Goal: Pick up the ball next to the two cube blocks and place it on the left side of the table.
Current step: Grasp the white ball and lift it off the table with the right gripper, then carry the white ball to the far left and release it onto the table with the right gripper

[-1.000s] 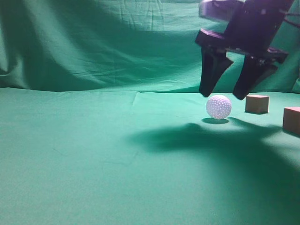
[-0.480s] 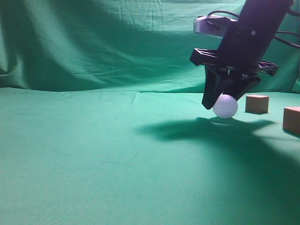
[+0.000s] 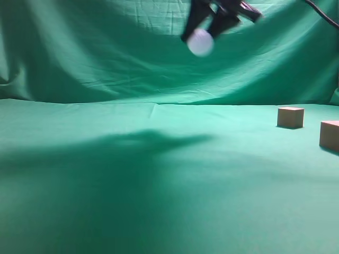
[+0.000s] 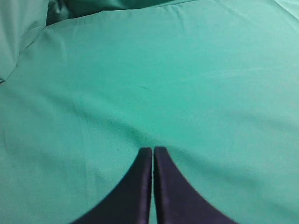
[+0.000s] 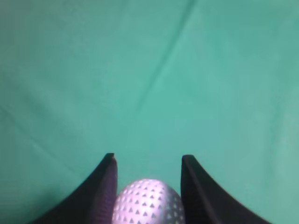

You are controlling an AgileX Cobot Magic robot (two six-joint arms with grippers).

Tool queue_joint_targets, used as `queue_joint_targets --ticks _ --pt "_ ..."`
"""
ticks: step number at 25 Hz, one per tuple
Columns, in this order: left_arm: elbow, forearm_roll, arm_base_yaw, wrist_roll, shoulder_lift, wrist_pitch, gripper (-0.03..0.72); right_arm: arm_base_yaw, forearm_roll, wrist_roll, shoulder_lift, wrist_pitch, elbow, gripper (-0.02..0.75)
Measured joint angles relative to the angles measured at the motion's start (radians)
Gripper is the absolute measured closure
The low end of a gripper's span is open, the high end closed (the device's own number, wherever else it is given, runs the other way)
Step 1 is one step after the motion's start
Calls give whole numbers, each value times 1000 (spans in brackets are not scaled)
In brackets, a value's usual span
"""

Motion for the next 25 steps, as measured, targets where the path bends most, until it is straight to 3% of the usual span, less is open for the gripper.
queue_joint_targets --ticks 13,19,25 --pt "0 0 0 0 0 0 688 405 69 -32 483 -275 -524 445" --pt "0 0 0 0 0 0 688 489 75 -40 681 -402 -690 445" --pt "0 0 0 0 0 0 688 505 77 -44 759 -473 -707 445"
